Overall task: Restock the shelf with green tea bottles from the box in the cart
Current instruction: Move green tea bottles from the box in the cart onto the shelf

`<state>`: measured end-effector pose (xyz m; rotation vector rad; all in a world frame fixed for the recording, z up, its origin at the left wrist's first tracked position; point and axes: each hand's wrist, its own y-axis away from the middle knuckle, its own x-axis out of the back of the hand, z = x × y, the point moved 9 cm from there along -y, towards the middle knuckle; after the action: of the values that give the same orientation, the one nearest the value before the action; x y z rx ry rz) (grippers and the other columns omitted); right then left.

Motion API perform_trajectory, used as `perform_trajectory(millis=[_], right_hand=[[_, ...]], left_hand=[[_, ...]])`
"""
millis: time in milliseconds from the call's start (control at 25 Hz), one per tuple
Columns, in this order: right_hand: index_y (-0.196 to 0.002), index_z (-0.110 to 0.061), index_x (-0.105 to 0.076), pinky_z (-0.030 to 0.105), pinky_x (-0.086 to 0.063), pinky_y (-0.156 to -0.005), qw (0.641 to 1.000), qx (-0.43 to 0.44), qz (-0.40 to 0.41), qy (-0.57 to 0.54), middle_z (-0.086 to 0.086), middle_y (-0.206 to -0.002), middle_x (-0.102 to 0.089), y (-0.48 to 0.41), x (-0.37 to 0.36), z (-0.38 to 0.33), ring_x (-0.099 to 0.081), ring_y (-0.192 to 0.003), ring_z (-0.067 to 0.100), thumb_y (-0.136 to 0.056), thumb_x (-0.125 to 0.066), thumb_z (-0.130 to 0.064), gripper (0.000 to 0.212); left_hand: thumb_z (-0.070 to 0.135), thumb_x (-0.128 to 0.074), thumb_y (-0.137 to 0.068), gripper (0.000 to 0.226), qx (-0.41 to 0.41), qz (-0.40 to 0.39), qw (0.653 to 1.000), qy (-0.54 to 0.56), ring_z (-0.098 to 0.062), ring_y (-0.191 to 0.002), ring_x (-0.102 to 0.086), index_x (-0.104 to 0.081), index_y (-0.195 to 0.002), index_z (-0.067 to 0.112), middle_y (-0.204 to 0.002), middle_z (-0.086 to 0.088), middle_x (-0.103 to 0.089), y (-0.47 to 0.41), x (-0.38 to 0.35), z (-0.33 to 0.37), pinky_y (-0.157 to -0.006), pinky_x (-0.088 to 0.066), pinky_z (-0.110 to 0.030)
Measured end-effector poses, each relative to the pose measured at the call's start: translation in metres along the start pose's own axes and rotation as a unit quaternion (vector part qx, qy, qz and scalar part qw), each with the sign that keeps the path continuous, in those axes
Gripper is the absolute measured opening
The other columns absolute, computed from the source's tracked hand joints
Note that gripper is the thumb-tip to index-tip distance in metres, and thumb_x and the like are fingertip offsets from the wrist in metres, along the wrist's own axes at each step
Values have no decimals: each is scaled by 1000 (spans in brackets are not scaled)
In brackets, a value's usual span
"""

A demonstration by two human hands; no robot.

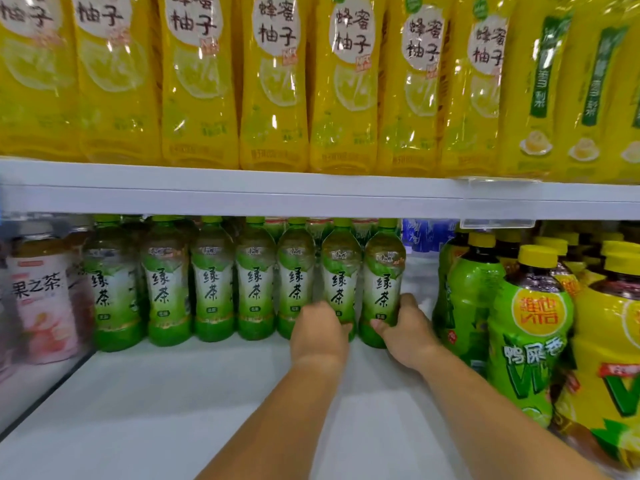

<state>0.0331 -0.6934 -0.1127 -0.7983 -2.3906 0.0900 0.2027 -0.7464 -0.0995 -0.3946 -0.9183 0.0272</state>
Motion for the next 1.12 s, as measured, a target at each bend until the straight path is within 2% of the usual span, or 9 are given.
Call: perform_trajectory(millis=[80,160,280,440,560,680,920,1000,1120], right_hand=[[-115,-16,-42,25,-38,-83,1000,7,-2,-11,0,-108,-57,-4,-3,1,-54,-103,22,-96,-67,-17,31],[-112,-19,-41,24,-36,-83,999,11,-1,-33,1,-109,-56,-8,-9,4,-51,-101,19,-97,-65,-14,29],[-118,-21,-44,27,-41,-90,998,25,2,-65,5,-118,-61,-18,-18,13,-57,-112,25,-97,-63,-12,30],[-133,-19,-48,32,-45,-98,996,29,-1,-79,5,-123,-61,-30,-23,23,-57,-113,24,-97,-64,-18,39],[-137,-19,-49,42,-46,-104,998,32,9,-61,9,-128,-55,-34,-24,26,-56,-118,28,-96,-65,-22,44],[-135,-19,-49,44,-47,-105,996,37,4,-77,8,-128,-59,-36,-25,28,-57,-118,27,-97,-63,-22,40],[-128,-14,-54,31,-46,-95,996,42,7,-73,7,-122,-63,-33,-23,23,-59,-111,23,-99,-62,-21,31],[-129,-13,-53,26,-42,-89,997,46,6,-70,5,-118,-62,-31,-22,20,-57,-106,20,-99,-61,-20,31],[-129,-13,-53,26,-41,-88,996,48,8,-68,3,-117,-61,-31,-22,19,-58,-107,21,-99,-61,-19,32]], left_hand=[[42,-66,-95,41,-25,23,999,-38,-24,-104,-66,-60,-121,10,-125,-11,-58,0,-2,6,-82,-51,-31],[48,-60,-97,44,-47,46,996,-63,-22,-104,-66,-57,-122,13,-120,-7,-61,1,-4,9,-80,-51,-31],[57,-57,-95,47,-46,71,994,-72,-22,-104,-68,-53,-119,17,-112,-2,-68,0,-4,5,-78,-51,-31],[61,-61,-90,50,-22,76,996,-32,-24,-103,-68,-51,-115,18,-109,-1,-69,-4,-8,-5,-75,-50,-31],[62,-65,-86,50,-10,73,997,-2,-25,-101,-68,-54,-111,20,-107,-1,-70,-8,-11,-10,-76,-52,-32],[63,-68,-83,52,-4,72,997,9,-26,-100,-68,-54,-111,22,-105,1,-70,-10,-11,-12,-77,-54,-33],[63,-66,-85,53,-5,63,997,-36,-27,-104,-66,-52,-113,21,-110,-2,-68,-10,-5,-7,-73,-44,-30],[63,-65,-86,53,-5,56,998,-41,-27,-104,-66,-51,-113,20,-111,-2,-67,-9,-5,-7,-74,-44,-31],[58,-62,-89,48,-10,53,998,-42,-29,-106,-65,-51,-114,19,-112,-3,-66,-7,-5,-7,-79,-48,-33]])
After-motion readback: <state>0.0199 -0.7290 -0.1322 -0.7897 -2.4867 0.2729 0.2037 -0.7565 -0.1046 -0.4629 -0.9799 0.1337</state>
